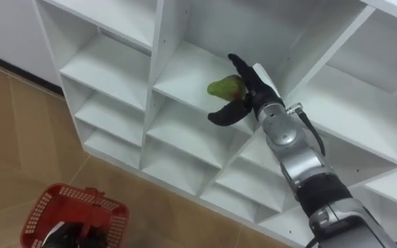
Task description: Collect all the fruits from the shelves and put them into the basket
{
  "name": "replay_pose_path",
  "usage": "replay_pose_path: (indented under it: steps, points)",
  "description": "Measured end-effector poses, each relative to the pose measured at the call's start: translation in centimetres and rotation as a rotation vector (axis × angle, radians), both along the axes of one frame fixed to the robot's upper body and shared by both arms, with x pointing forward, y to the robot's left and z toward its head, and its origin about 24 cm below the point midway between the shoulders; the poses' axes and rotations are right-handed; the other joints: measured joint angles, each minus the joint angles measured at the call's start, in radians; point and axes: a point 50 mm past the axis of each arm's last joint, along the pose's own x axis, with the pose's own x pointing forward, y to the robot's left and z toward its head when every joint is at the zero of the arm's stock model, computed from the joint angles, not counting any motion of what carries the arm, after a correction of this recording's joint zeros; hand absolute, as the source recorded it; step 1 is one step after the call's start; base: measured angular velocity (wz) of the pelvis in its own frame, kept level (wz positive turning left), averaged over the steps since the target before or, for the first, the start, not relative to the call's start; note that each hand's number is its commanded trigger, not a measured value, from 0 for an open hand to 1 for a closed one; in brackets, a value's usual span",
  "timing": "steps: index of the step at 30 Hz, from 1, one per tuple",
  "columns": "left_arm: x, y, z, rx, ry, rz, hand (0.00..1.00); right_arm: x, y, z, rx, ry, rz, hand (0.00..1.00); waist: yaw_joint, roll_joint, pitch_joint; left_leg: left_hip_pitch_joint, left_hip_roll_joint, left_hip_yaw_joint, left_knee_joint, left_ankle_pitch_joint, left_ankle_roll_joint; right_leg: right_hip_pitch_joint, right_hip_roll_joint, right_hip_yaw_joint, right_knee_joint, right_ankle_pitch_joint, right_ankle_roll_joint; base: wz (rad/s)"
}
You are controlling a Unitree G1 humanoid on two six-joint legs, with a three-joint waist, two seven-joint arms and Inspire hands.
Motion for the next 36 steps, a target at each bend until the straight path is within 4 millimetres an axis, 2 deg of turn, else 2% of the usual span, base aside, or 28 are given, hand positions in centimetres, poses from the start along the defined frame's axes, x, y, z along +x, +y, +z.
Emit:
replay_pose_path:
  steps: [8, 13, 21, 36]
  points:
    - [0.9, -0.1, 0.3, 0.017, -0.019, -0.022, 1.00, 0.3, -0.3, 0.2, -0.063, -0.029, -0.026, 0.00, 0.001, -0.004, 0.0018, -0.020, 0.001, -0.004, 0.007, 0.000, 0.000, -0.015, 0.000, -0.004, 0.002, 0.000, 0.000, 0.01]
    - [1.4, -0.4, 0.5, 0.020, -0.031, -0.033, 1.00, 0.4, -0.5, 0.4, -0.068, -0.059, -0.067, 0.00, 0.018, -0.002, 0.0034, -0.019, 0.001, -0.001, 0.007, 0.000, 0.000, -0.016, 0.001, -0.001, 0.003, 0.000, 0.000, -0.01]
    - [1.3, -0.8, 0.2, 0.010, -0.016, -0.032, 1.00, 0.7, -0.9, 1.4, -0.173, -0.189, -0.146, 0.00, 0.021, 0.009, 0.0105, -0.028, 0.000, -0.010, 0.009, 0.000, 0.000, -0.020, 0.001, -0.010, 0.002, 0.000, -0.001, 0.02]
    - [1.3, -1.3, 0.1, 0.018, 0.001, -0.063, 1.00, 0.6, -1.2, 1.4, -0.170, -0.211, -0.192, 0.00, 0.025, 0.035, 0.0111, -0.036, -0.002, -0.011, 0.010, 0.000, 0.000, -0.026, 0.001, -0.011, 0.002, 0.000, -0.001, 0.00]
